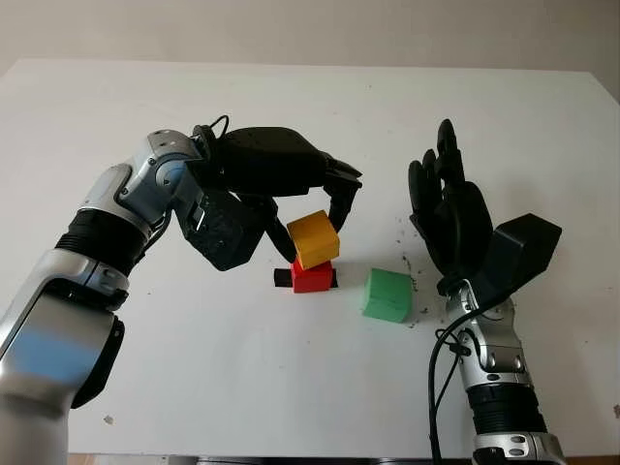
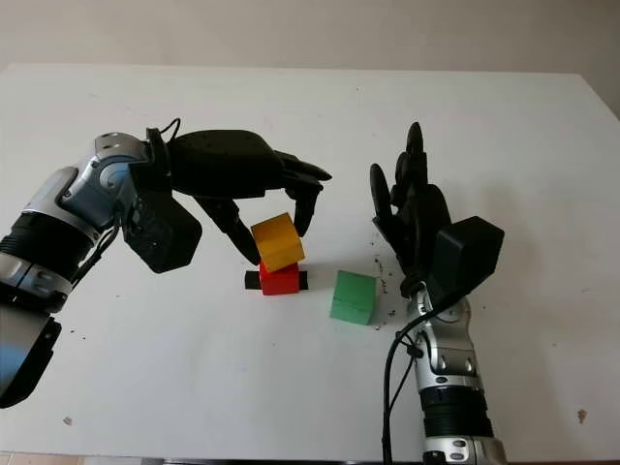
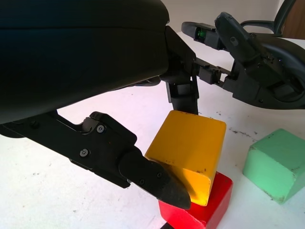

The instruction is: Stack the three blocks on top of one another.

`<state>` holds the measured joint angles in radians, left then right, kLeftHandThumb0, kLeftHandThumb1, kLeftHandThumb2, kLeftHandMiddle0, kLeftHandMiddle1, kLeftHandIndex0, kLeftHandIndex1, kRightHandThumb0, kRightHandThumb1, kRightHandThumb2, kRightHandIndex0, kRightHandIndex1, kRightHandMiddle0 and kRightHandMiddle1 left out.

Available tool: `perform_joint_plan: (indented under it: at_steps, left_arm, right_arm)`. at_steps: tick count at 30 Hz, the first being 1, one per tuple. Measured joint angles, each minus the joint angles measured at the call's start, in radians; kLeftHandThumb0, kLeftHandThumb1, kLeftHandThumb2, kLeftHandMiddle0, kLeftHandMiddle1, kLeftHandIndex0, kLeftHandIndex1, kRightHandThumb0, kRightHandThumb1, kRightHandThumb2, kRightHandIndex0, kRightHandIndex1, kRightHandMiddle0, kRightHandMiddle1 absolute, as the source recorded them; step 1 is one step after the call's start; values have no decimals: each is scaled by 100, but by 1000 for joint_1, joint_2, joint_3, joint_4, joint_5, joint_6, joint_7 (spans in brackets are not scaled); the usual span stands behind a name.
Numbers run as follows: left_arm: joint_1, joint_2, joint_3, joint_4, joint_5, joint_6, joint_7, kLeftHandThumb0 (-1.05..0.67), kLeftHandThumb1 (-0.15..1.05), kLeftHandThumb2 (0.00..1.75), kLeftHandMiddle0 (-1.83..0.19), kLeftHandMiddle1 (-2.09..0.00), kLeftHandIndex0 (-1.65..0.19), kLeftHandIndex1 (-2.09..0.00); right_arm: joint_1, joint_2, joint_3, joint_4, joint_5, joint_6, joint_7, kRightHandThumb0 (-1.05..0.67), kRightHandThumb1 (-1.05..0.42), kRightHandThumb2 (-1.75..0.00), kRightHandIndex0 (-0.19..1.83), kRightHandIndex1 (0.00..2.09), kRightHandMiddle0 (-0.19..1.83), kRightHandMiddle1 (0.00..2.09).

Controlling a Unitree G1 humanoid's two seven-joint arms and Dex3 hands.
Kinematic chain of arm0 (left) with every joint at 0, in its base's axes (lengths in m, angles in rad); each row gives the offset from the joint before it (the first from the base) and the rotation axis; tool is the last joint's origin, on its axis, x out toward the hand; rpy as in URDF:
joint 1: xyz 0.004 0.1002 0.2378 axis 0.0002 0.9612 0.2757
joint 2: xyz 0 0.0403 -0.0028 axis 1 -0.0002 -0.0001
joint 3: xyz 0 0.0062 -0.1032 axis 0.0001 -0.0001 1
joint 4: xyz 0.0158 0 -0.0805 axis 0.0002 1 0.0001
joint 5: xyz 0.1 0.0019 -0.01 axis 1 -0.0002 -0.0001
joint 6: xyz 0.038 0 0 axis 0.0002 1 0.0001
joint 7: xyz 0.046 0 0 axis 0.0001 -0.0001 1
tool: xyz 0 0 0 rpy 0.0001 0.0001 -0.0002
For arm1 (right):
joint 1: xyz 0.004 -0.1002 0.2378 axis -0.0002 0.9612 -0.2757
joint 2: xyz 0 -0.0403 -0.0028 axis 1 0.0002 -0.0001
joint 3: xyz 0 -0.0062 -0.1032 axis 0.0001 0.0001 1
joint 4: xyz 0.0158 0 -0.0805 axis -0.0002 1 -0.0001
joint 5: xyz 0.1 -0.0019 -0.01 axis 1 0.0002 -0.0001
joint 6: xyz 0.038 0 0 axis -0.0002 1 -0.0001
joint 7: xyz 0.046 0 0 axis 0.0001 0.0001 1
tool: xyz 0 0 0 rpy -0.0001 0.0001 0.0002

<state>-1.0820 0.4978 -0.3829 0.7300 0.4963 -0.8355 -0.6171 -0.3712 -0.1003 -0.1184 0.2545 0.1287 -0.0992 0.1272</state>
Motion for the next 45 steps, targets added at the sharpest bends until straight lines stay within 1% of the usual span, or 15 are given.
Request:
perform_joint_plan:
  at_steps: [2,5,12,22,30,35,37,38,39,40,42,45]
  left_arm:
    - [0,3,0,-4,5,0,0,-45,85,5,-19,-5,-49,-95]
    - [0,8,0,-10,8,1,1,-46,84,5,-19,-5,-49,-95]
    - [0,14,0,-18,11,9,1,-48,84,5,-19,-5,-46,-99]
    - [6,23,0,-47,2,25,-10,-50,85,6,-17,-5,-43,-101]
    - [20,34,0,-82,-15,51,-31,-52,85,5,-18,-5,-42,-100]
    - [26,38,0,-93,-15,56,-31,-55,84,5,-16,-5,-37,-98]
    - [32,39,0,-99,-13,56,-30,-58,84,5,-13,-4,-31,-90]
    - [35,40,0,-103,-9,53,-25,-60,84,5,-10,-4,-26,-81]
    - [38,42,0,-104,-1,46,-17,-63,85,5,-4,-4,-21,-60]
    - [40,45,0,-106,5,42,-10,-65,86,5,2,-4,-21,-40]
    - [42,55,0,-116,23,43,-6,-69,87,5,10,-3,-15,-16]
    - [48,70,0,-145,37,59,-5,-70,84,4,17,-2,-4,-5]
  right_arm:
    - [0,0,0,0,3,0,3,-74,-105,-45,-19,1,-17,4]
    - [0,0,0,0,3,0,7,-74,-105,-46,-19,0,-19,4]
    - [0,0,0,0,3,0,6,-74,-105,-47,-19,0,-19,3]
    - [0,0,0,0,7,6,11,-74,-105,-46,-19,0,-18,3]
    - [0,0,0,1,6,6,11,-75,-105,-46,-19,0,-18,4]
    - [-1,0,-1,3,7,8,11,-76,-105,-45,-19,0,-19,3]
    - [-1,0,-2,6,7,8,10,-76,-105,-45,-19,0,-19,3]
    - [-1,0,-2,8,6,8,10,-76,-105,-45,-19,0,-19,4]
    - [-1,0,-2,8,5,8,9,-76,-105,-45,-19,0,-19,3]
    - [-1,0,-2,8,4,8,9,-75,-105,-46,-19,0,-19,3]
    - [-1,-1,-2,8,4,8,11,-76,-105,-46,-19,0,-19,3]
    - [-1,-1,-4,9,8,8,18,-76,-105,-46,-19,0,-19,1]
